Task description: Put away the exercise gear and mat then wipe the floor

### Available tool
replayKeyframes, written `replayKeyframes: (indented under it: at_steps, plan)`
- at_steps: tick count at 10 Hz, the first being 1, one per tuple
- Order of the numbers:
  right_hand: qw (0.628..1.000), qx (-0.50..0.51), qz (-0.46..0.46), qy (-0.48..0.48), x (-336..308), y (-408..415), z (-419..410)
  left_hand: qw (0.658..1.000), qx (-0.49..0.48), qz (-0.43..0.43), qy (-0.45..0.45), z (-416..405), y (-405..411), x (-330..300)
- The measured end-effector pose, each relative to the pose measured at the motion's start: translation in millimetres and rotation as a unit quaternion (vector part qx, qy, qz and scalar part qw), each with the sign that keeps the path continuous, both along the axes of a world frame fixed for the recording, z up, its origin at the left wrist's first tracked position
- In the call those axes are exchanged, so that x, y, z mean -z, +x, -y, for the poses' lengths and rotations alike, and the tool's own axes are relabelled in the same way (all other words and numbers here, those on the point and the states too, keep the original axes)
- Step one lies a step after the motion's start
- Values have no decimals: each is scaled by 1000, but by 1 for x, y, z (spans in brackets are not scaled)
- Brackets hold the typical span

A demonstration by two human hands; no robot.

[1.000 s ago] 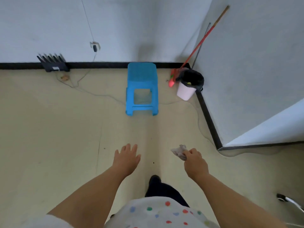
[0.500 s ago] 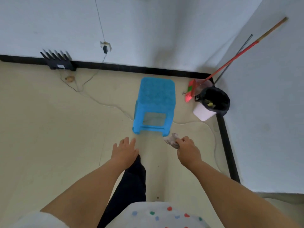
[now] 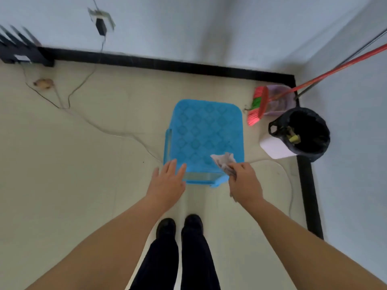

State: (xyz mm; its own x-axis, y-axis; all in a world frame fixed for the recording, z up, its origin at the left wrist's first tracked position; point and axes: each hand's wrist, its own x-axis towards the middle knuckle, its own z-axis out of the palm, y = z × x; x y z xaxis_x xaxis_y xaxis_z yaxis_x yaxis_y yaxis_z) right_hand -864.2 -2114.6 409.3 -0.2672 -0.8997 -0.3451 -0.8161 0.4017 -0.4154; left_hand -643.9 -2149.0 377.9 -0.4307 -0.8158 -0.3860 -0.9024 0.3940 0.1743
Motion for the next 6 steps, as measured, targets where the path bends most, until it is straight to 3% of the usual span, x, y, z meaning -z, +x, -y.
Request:
replayKeyframes:
  at_steps: [2, 3, 4, 5, 6]
  plan:
    - [993, -46, -85, -62, 95, -9, 63, 999, 26, 18, 11, 37, -27, 83]
    - [987, -102, -120, -35, 123, -11, 68, 1000, 9, 23, 0, 32, -27, 107]
    - [985, -120, -126, 2, 128, -13, 67, 1000, -1, 18, -17, 26, -31, 106]
    - [977, -167, -108, 75, 105, -12, 75, 998, -12, 44, 53, 40, -28, 81]
    - [966, -201, -110, 122, 66, -3, 79, 991, -108, 46, 65, 31, -11, 41]
